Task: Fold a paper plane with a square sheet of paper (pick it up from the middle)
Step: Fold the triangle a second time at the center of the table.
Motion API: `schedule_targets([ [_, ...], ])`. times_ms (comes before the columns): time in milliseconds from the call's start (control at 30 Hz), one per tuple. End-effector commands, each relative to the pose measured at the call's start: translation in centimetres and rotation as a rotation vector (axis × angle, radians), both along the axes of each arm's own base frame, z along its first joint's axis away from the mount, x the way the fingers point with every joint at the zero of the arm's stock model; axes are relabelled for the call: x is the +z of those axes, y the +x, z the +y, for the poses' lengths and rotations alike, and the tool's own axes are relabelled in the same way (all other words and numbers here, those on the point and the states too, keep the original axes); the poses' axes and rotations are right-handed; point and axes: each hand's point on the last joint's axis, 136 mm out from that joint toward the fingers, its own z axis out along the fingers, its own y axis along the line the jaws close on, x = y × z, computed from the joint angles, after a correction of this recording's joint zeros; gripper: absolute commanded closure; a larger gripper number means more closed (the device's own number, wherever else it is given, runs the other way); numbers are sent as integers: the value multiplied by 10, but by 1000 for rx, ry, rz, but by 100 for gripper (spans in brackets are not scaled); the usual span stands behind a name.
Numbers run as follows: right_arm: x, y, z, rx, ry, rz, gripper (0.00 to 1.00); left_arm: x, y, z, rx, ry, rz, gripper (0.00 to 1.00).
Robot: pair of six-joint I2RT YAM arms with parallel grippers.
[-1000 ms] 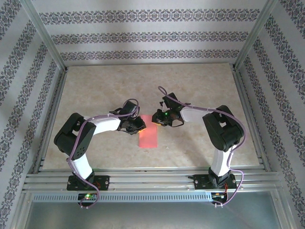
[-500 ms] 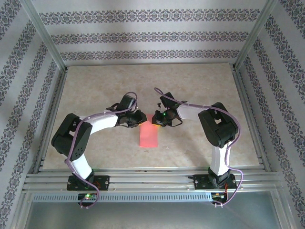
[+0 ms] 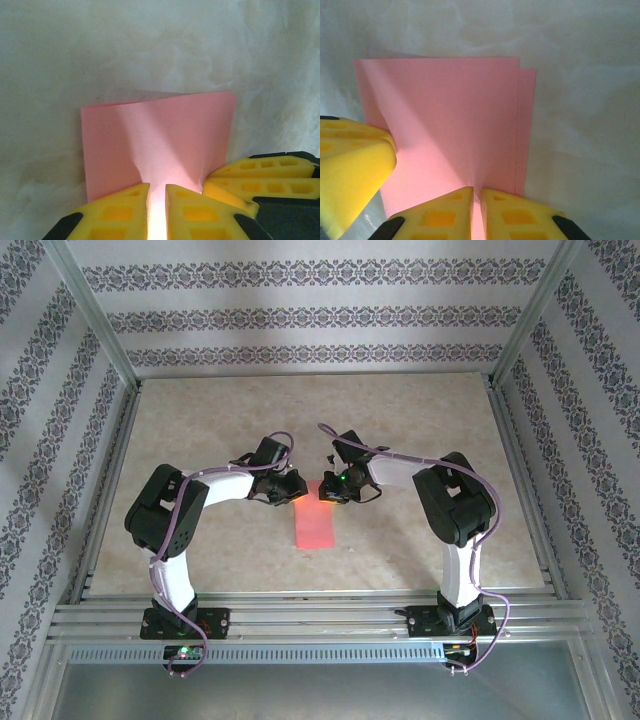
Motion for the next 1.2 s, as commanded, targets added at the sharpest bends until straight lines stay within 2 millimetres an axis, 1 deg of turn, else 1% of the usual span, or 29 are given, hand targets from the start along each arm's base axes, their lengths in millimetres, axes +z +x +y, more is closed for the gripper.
schedule_targets([
  [0, -24, -7, -16, 25, -106, 26, 84, -7, 3, 3, -17, 2, 9, 84],
  [100, -13, -3, -11, 35, -78, 6, 82, -11, 2, 5, -11, 11, 16, 84],
  [200, 16, 2, -4, 16, -14, -44, 78, -16, -1, 8, -4, 26, 31, 84],
  [267, 36, 3, -9, -35, 21, -80, 75, -19, -2, 9, -2, 32, 37, 84],
  [300, 43, 3, -14, -67, 34, -88, 73, -20, -3, 9, 0, 32, 38, 84],
  [367, 49, -4, -25, -136, 60, -79, 71, -22, -3, 10, 4, 33, 40, 84],
  [433, 47, -17, -34, -187, 79, -52, 69, -24, -4, 11, 6, 35, 43, 84],
  [500, 42, -34, -39, -219, 89, -7, 68, -26, -5, 11, 8, 38, 48, 84],
  [667, 33, -76, -39, -225, 101, 88, 65, -31, -6, 13, 16, 51, 62, 84],
  [767, 28, -93, -39, -217, 93, 125, 63, -35, -8, 14, 21, 54, 73, 84],
  [900, 22, -108, -34, -196, 87, 164, 61, -39, -9, 15, 26, 59, 85, 84],
  [1067, 18, -114, -26, -174, 86, 180, 61, -41, -10, 15, 28, 58, 90, 85],
  [1167, 16, -113, -24, -170, 84, 183, 61, -41, -10, 15, 29, 56, 91, 84],
])
